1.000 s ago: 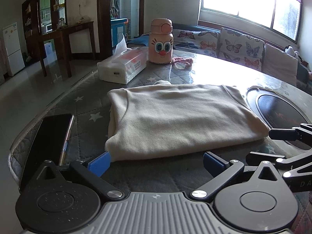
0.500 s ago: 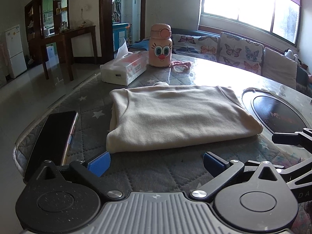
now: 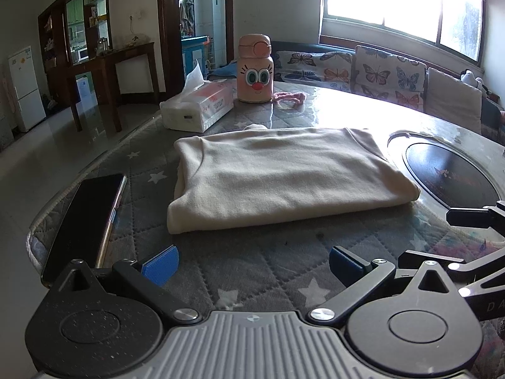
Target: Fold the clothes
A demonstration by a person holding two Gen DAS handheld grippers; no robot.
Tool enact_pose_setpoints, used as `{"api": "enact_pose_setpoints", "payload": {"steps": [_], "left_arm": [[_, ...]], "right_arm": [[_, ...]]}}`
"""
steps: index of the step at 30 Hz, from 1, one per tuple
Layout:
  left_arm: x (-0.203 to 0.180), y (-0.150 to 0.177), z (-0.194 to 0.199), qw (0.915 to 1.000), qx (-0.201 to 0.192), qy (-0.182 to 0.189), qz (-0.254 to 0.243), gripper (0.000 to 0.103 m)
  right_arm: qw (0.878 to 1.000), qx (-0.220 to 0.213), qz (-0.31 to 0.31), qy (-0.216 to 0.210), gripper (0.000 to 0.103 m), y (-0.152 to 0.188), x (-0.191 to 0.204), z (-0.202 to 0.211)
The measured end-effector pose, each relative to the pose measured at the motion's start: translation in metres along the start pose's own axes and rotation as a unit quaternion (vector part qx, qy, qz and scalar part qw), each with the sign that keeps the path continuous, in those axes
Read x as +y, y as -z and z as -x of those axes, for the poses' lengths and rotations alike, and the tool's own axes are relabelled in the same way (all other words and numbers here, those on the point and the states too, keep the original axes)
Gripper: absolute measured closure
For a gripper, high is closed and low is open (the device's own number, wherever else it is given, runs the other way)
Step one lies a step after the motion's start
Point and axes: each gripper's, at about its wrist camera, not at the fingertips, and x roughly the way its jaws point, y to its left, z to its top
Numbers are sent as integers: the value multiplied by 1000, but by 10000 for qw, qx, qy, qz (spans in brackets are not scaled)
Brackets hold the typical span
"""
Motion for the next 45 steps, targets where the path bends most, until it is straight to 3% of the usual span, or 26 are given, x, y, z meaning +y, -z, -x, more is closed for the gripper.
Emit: {"api": "enact_pose_setpoints", "payload": {"steps": [45], "left_arm": [[-12, 14, 13, 9996, -57, -207, -185, 0]], "right_arm": [[9998, 61, 139, 154, 0, 16, 13, 17]]}}
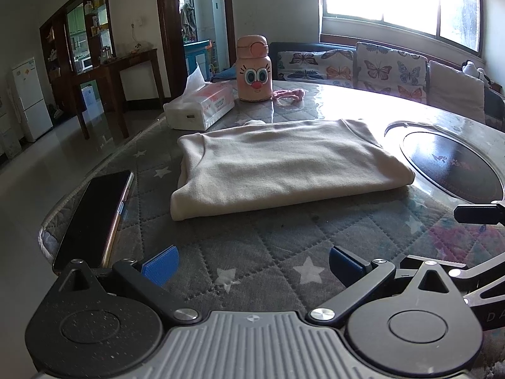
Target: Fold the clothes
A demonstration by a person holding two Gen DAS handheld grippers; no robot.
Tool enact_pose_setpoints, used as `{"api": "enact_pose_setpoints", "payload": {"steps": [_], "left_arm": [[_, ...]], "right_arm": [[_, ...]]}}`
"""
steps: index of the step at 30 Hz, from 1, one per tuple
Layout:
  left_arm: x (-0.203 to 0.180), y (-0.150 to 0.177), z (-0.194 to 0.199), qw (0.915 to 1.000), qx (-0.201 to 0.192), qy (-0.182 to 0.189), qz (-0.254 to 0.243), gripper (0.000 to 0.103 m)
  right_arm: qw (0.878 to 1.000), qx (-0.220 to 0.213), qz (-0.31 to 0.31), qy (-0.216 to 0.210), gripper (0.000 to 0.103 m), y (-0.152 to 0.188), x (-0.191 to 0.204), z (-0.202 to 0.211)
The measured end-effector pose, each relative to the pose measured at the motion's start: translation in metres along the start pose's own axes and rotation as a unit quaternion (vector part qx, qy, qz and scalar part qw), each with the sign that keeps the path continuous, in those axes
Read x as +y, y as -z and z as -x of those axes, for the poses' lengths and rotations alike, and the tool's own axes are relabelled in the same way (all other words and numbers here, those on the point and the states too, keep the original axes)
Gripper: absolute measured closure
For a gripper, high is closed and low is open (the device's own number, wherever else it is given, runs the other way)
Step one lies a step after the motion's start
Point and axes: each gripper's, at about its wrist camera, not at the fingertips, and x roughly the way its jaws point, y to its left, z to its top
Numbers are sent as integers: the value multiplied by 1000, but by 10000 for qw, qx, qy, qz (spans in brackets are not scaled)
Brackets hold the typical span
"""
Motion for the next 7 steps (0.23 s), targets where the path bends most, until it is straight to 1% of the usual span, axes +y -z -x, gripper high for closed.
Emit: {"api": "enact_pose_setpoints", "payload": {"steps": [7], "left_arm": [[0, 1, 1, 10000, -47, -41, 7, 0]], "right_arm": [[10000, 10, 11, -11, 0, 1, 1, 1]]}}
